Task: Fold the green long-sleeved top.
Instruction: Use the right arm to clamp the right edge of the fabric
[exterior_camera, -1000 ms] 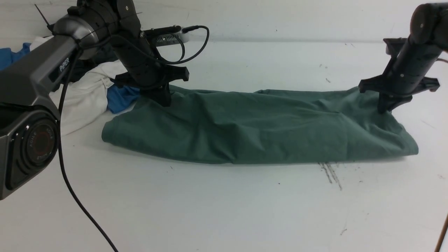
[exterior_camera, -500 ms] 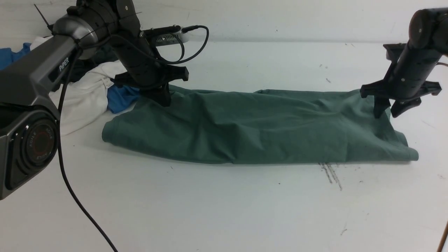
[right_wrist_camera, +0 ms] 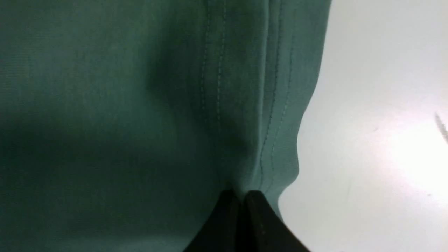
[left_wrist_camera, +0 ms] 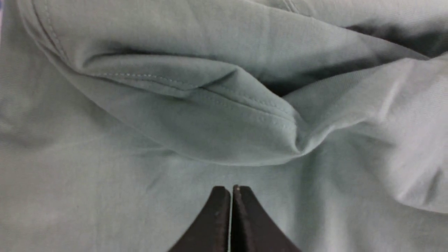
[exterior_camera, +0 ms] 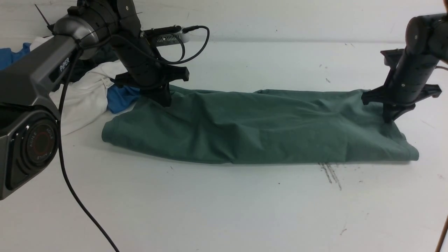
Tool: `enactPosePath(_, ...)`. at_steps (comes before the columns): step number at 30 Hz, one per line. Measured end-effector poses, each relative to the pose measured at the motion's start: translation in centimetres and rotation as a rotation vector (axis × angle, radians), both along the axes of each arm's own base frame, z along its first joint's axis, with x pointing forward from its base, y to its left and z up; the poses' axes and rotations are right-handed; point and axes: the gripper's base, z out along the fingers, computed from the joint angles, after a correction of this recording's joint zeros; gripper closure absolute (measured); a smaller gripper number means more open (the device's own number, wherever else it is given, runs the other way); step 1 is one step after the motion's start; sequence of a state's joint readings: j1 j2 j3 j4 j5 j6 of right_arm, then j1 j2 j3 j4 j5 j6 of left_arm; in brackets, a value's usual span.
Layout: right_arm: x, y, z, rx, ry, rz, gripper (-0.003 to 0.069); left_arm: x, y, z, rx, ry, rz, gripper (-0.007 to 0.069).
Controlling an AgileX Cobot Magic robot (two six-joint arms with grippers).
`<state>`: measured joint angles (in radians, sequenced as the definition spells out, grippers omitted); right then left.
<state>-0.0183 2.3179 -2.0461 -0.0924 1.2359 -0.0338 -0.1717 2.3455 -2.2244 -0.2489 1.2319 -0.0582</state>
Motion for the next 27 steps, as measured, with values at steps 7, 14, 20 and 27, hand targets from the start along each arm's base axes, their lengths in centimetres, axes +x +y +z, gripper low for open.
enactPosePath(7, -1.3, -0.1, 3.5, -0.002, -0.055, -0.031, 0.0662, 0.0, 0.0, 0.0, 0.0, 0.0, 0.0, 0.0629)
enactPosePath(14, -2.3, -1.0, 1.6, -0.08, 0.01, -0.092, 0.0663, 0.0, 0.0, 0.0, 0.0, 0.001, 0.0, 0.0629)
enactPosePath(20, -2.0, -3.2, -2.1, -0.075, 0.087, -0.149, 0.0616, 0.0, 0.0, 0.0, 0.001, 0.001, 0.0, 0.0629)
enactPosePath(27, -2.0, -6.0, -1.7, -0.065, 0.066, -0.211, 0.039, 0.0, 0.0, 0.0, 0.001, 0.001, 0.0, 0.0629)
